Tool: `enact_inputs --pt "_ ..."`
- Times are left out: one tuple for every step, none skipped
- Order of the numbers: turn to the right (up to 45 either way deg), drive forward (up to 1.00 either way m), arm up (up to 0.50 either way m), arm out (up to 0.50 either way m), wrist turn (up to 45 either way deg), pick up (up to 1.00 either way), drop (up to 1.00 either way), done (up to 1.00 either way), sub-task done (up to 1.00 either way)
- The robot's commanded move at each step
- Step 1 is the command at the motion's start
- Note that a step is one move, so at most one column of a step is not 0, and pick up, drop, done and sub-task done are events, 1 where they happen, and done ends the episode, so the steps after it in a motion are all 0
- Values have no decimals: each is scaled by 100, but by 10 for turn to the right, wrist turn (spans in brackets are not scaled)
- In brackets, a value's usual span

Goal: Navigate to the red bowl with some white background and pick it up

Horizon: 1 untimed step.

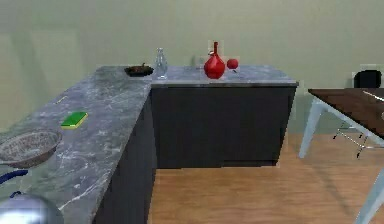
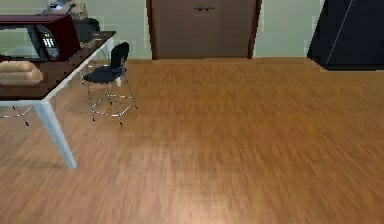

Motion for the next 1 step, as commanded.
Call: enact_inputs --pt "-30 0 0 0 0 0 0 0 0"
